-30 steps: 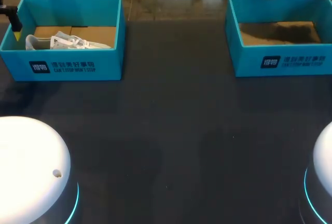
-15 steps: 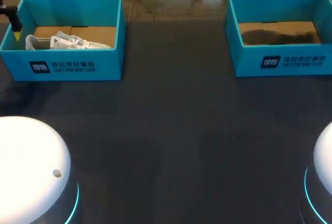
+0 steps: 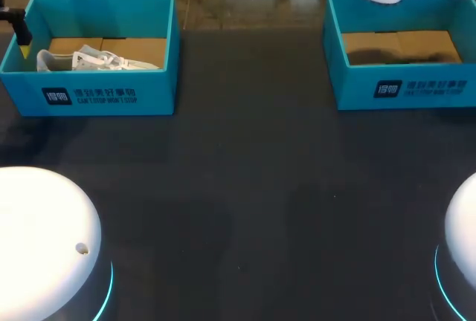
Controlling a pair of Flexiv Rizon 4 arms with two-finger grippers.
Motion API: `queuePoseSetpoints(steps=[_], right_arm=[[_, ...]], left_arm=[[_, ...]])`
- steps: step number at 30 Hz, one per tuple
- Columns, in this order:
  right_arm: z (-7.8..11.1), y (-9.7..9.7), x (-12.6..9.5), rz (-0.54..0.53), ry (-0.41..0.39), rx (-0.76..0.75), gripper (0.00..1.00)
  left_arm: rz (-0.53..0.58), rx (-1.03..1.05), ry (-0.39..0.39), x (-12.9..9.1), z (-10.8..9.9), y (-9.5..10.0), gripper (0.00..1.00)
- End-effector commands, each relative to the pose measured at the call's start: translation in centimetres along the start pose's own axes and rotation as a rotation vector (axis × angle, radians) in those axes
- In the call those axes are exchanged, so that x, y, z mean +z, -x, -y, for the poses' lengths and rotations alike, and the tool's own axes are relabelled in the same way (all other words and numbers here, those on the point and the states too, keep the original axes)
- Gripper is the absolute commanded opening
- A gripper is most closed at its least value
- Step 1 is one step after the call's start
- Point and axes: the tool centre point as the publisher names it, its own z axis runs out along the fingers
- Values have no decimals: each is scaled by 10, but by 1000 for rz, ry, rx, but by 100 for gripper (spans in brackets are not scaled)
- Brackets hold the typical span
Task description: Take the shoe out of the shoebox, open the shoe tongue, remove and reinsert the insole, then place the shoe into the shoebox
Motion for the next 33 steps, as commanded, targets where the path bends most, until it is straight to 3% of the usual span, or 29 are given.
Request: queuePoseSetpoints(steps=[1, 5, 24, 28, 33], right_arm=[[61, -7, -28, 33, 99, 14, 0], [101, -18, -28, -24, 94, 63, 0], [101, -18, -28, -24, 94, 63, 0], [126, -38, -32, 31, 114, 49, 0], [175, -61, -31, -18, 99, 34, 0]], left_arm=[[-2, 0, 3, 0, 1, 0, 100], [-2, 0, 3, 0, 1, 0, 100], [-2, 0, 3, 0, 1, 0, 100], [-2, 0, 3, 0, 1, 0, 100], [-2, 0, 3, 0, 1, 0, 100]])
